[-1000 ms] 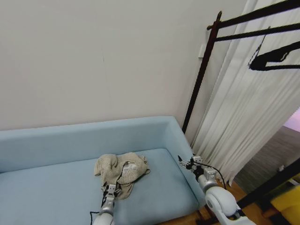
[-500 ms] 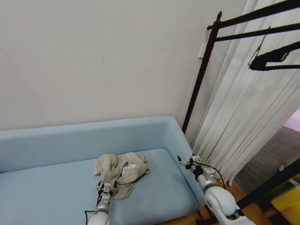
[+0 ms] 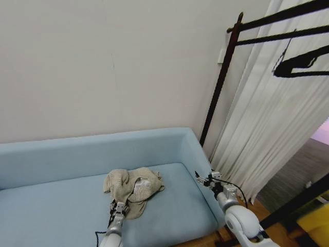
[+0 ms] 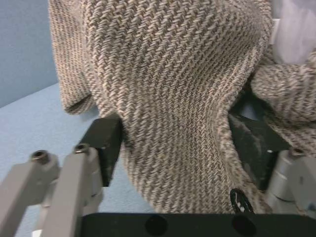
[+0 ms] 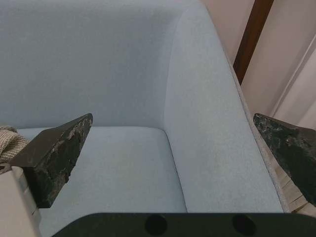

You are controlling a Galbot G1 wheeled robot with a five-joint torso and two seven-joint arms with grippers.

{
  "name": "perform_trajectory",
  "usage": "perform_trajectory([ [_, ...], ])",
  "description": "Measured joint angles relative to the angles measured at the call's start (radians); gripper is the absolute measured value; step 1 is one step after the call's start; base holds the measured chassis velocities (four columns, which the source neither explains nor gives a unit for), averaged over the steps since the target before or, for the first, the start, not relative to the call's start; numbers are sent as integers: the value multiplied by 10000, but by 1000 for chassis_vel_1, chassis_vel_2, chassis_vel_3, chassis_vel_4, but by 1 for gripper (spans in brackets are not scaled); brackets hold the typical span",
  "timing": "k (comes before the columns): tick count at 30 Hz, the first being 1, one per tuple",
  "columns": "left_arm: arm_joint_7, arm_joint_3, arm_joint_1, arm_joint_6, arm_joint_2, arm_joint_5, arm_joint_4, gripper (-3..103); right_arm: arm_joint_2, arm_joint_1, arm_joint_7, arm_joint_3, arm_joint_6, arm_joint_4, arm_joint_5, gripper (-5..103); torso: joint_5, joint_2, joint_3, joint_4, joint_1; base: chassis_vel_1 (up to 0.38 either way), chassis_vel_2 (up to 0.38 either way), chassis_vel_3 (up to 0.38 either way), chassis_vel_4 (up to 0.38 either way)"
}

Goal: Pick up the clothes from the sofa and hang them on the clothes hanger.

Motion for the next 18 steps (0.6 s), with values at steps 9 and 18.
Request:
perform_trajectory([
  [9,-326,-373,235,-209,-31,105,-168,44,84,-16,14,-6,1,17,-56,100,0,0,0,0,0,0,0,0,0],
  [18,-321,-677,683,-1133,34,628,-1007,72,159,-6,-8,-26,9,20,-102,100,1,0,0,1,0,0,0,0,0],
])
